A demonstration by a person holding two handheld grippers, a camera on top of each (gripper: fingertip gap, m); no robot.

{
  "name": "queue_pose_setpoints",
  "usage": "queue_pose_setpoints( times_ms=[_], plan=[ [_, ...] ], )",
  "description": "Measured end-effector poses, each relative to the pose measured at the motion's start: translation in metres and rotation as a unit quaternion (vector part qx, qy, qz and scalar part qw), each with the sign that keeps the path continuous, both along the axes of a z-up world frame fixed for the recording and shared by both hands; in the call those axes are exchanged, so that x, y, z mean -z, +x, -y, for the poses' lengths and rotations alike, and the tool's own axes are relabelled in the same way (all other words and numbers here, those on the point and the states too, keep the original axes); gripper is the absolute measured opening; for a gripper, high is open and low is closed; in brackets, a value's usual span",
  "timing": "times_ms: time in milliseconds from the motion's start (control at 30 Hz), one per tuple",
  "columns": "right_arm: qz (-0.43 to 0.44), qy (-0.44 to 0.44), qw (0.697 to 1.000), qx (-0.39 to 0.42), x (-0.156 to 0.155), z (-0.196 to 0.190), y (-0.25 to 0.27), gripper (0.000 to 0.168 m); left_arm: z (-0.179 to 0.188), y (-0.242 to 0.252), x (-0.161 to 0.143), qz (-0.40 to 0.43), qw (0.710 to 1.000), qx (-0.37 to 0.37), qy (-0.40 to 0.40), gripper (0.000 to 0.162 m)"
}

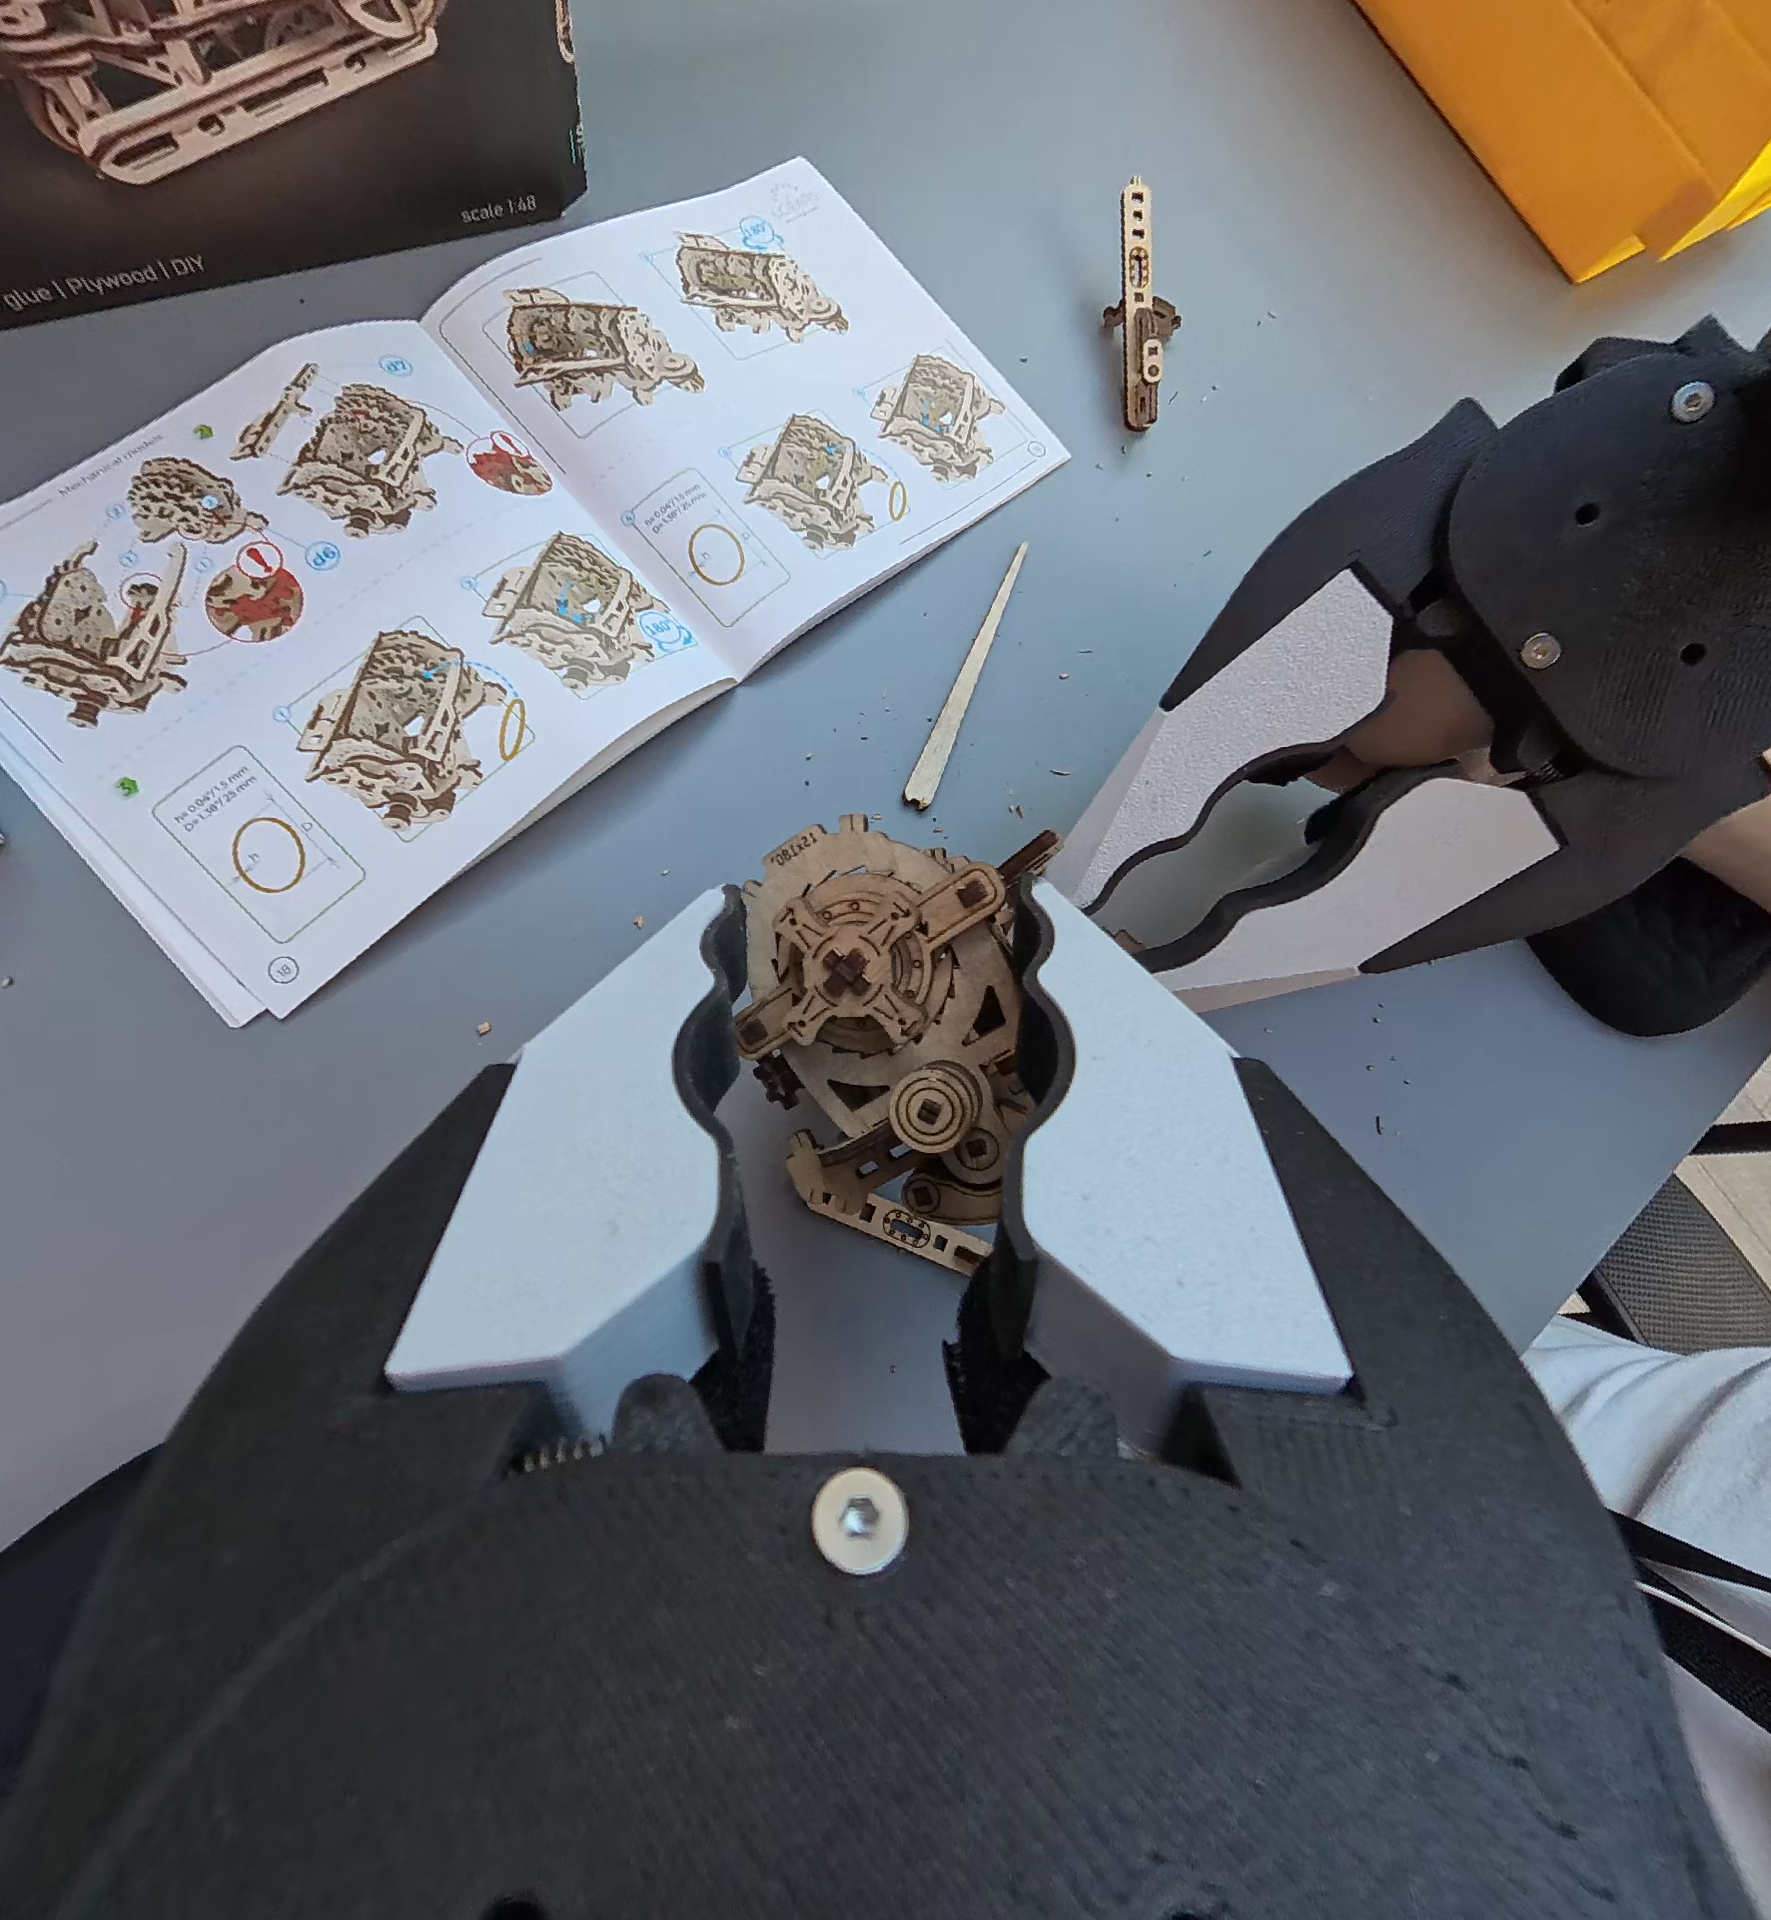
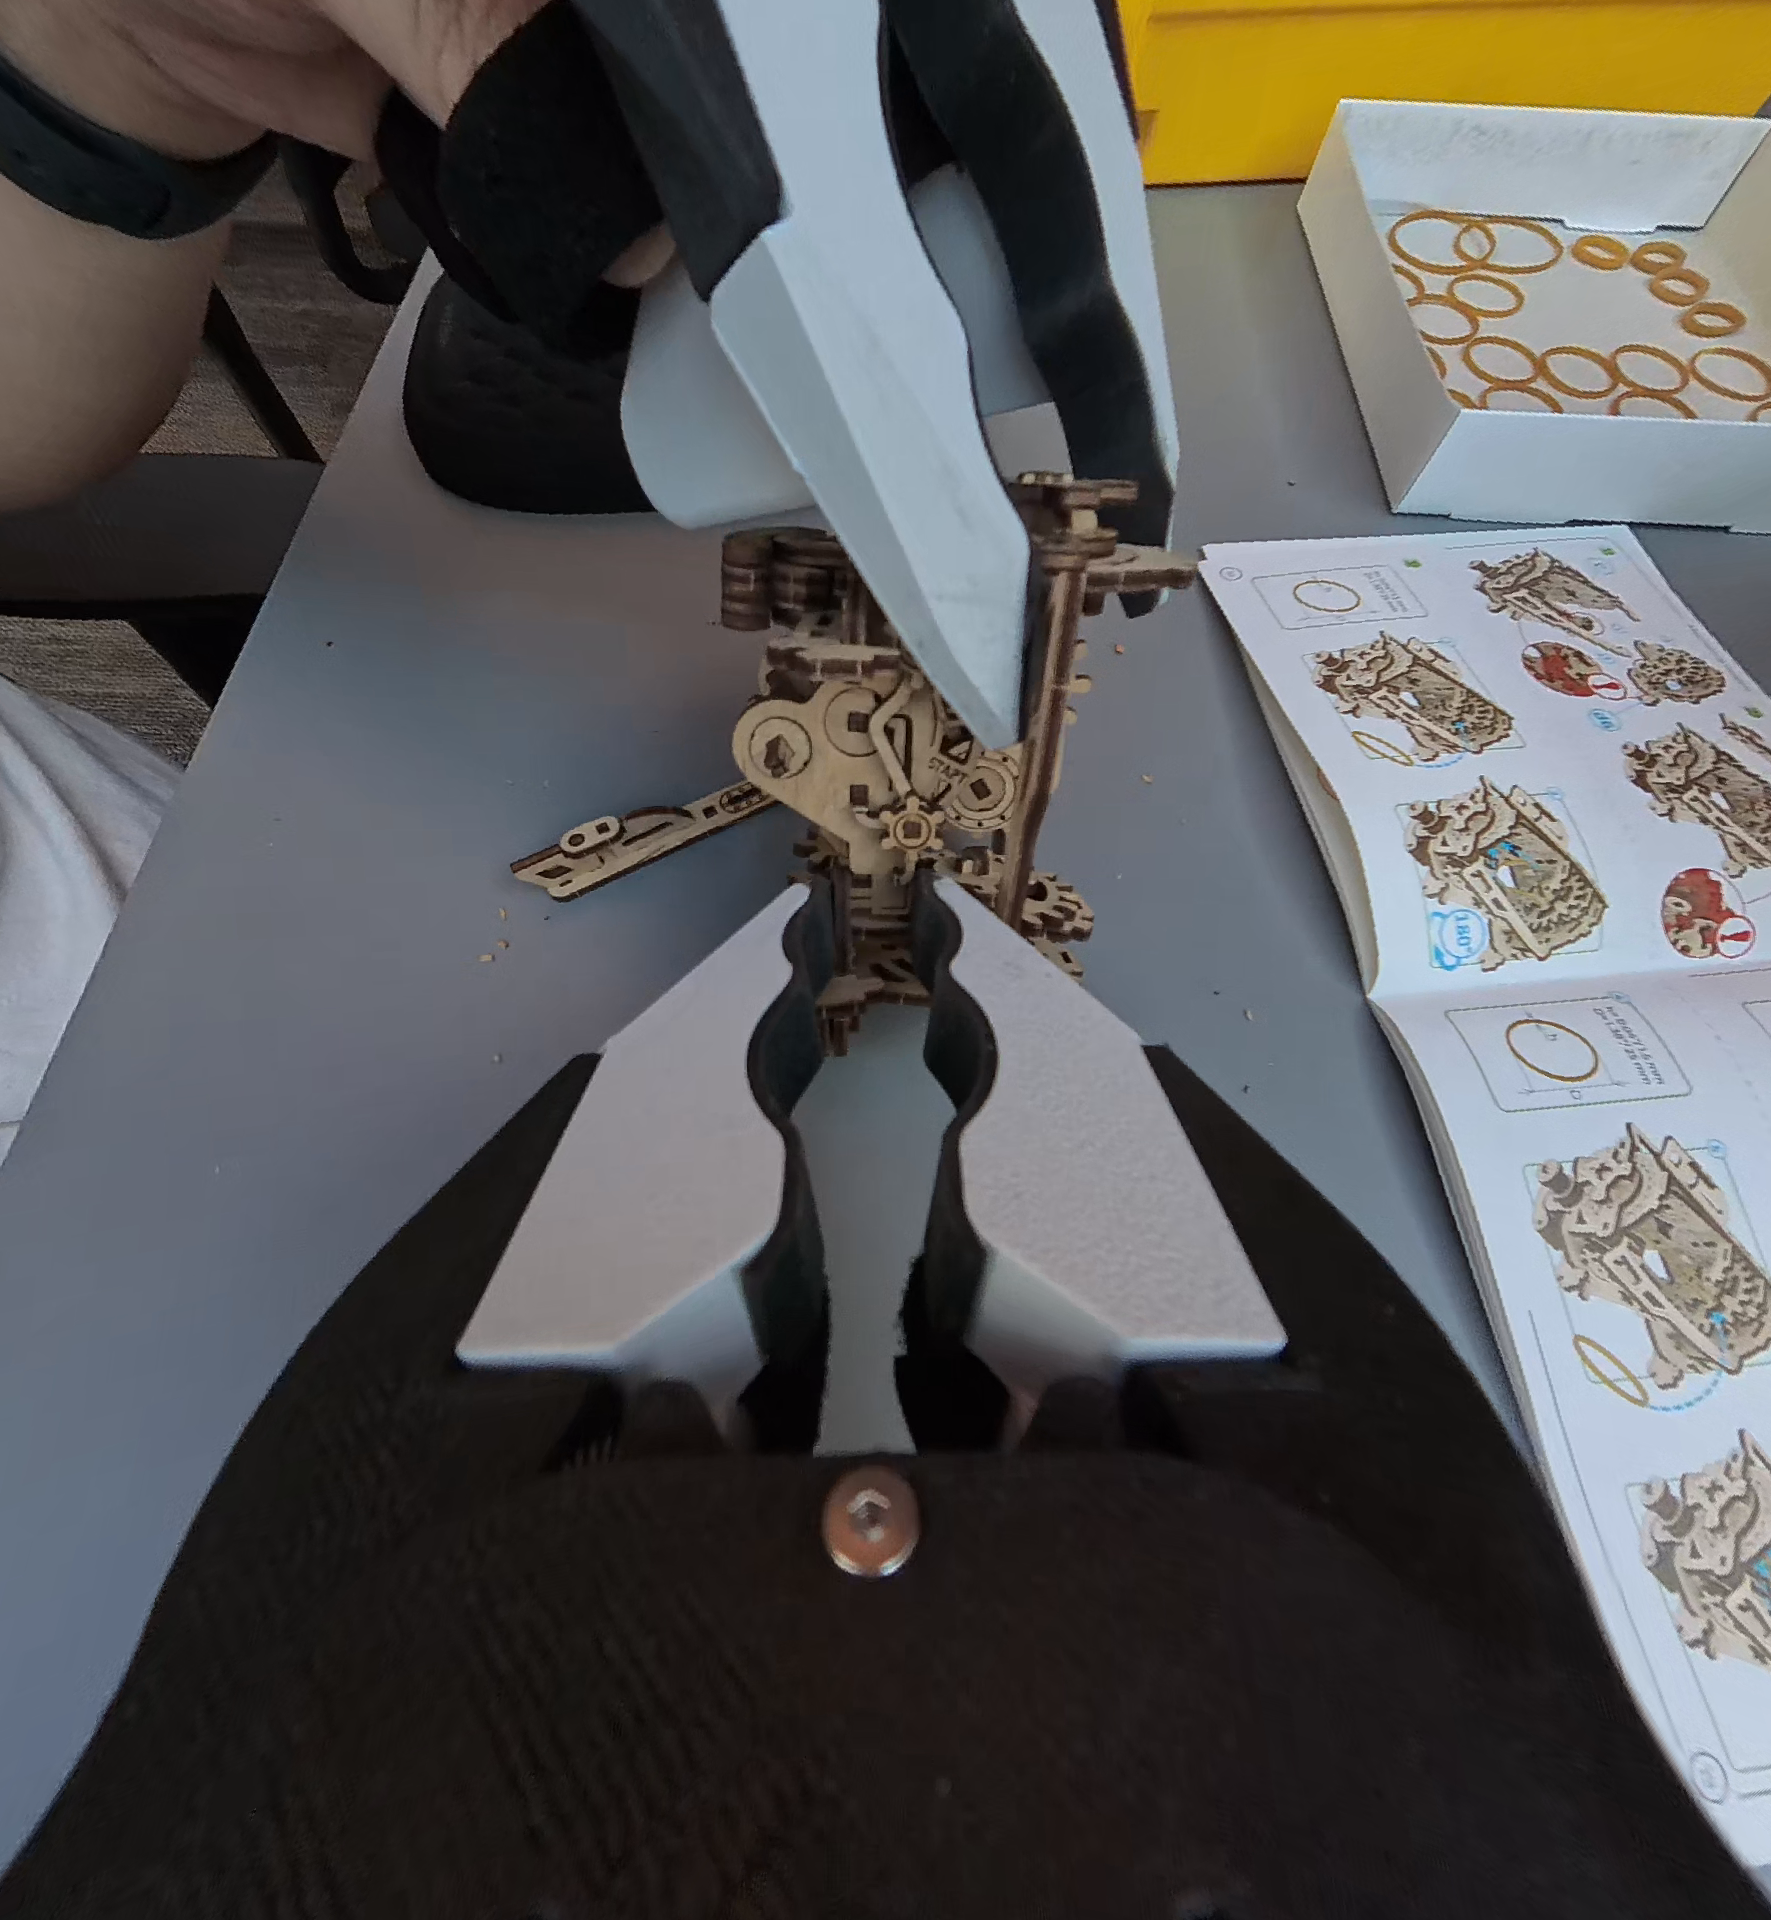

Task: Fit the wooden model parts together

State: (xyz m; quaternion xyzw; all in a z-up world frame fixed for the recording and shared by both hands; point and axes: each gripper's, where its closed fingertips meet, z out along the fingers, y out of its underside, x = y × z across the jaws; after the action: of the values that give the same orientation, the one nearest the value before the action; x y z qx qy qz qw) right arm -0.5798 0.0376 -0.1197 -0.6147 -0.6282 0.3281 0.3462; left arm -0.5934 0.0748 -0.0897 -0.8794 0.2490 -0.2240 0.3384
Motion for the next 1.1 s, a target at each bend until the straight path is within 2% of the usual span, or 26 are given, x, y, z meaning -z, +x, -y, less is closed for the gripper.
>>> queue_pose_setpoints(
  times_ms=[67, 167, 233, 467, 733, 767, 933, 1100],
  plan=[
    [-0.009, -0.031, 0.999, -0.012, -0.001, 0.003, 0.0, 0.014, 0.001, 0.0, 0.0, 0.002, 1.0, 0.0, -0.003, 0.05],
    [-0.021, -0.02, 0.999, -0.037, -0.002, 0.006, 0.002, 0.021, 0.0, 0.0, 0.0, 0.008, 1.0, 0.0, -0.004, 0.05],
    [-0.025, -0.015, 0.999, -0.027, -0.002, 0.003, 0.002, 0.015, 0.0, 0.0, 0.001, 0.012, 1.0, -0.002, -0.006, 0.05],
    [-0.036, -0.05, 0.998, -0.023, -0.003, 0.002, 0.002, 0.014, -0.001, -0.001, 0.001, 0.013, 1.0, -0.005, -0.007, 0.05],
    [-0.06, -0.202, 0.977, -0.01, -0.008, 0.0, 0.007, 0.014, -0.009, -0.016, -0.013, 0.029, 0.999, -0.014, 0.032, 0.061],
    [-0.069, -0.213, 0.975, -0.009, -0.01, -0.001, 0.007, 0.014, -0.009, -0.02, -0.016, 0.041, 0.998, -0.017, 0.034, 0.065],
    [-0.111, -0.243, 0.964, -0.005, -0.021, -0.011, 0.012, 0.014, -0.001, -0.041, -0.033, 0.151, 0.988, -0.013, 0.043, 0.065],
    [-0.184, -0.337, 0.923, -0.03, -0.046, -0.01, 0.015, 0.014, 0.017, -0.05, -0.045, 0.282, 0.959, 0.019, 0.032, 0.058]
  ],
)
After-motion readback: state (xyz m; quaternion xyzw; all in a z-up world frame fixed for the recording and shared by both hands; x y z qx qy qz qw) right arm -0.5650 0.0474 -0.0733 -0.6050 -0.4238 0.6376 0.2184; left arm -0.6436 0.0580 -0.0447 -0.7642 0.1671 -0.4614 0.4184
